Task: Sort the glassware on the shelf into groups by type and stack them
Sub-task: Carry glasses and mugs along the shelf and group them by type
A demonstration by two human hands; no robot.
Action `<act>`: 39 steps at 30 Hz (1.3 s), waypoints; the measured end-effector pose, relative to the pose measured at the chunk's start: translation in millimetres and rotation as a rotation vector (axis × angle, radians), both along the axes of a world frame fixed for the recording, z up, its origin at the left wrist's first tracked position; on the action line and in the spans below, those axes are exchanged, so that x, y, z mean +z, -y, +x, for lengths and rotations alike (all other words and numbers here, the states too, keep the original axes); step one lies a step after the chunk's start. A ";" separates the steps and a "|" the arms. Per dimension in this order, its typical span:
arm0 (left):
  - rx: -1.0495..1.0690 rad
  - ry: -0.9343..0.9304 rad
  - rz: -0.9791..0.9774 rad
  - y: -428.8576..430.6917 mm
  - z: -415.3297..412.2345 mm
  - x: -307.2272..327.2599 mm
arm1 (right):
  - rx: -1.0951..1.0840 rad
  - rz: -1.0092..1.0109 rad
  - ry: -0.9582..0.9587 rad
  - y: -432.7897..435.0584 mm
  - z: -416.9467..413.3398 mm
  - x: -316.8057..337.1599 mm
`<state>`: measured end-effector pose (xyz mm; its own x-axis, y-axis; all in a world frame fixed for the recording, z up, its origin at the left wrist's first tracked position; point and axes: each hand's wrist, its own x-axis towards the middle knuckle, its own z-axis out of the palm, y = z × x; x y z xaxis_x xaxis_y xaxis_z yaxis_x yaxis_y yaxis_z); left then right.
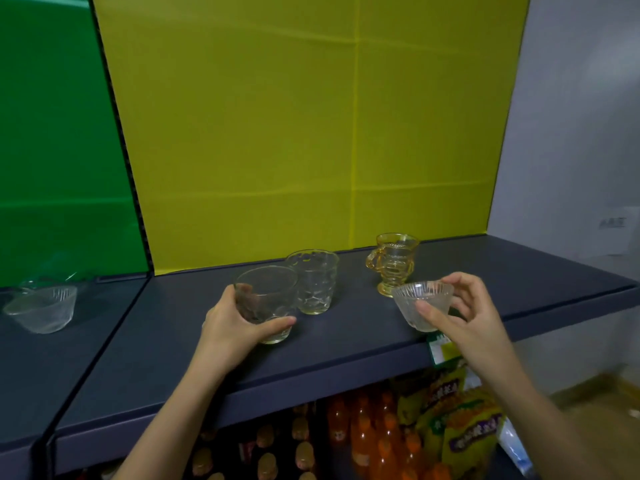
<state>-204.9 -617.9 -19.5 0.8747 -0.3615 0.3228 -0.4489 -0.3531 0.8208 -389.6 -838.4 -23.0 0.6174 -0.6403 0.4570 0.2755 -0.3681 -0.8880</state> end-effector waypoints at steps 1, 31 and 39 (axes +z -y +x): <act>0.014 -0.011 -0.005 6.2 0.8 -1.1 | 0.017 -0.007 -0.015 10.5 3.5 -1.9; 0.057 0.800 0.229 200.9 -127.9 47.4 | 0.098 -0.129 -0.117 218.6 -53.7 24.3; 0.090 0.750 0.342 289.3 -147.6 25.8 | 0.131 -0.149 -0.234 302.2 -45.6 13.2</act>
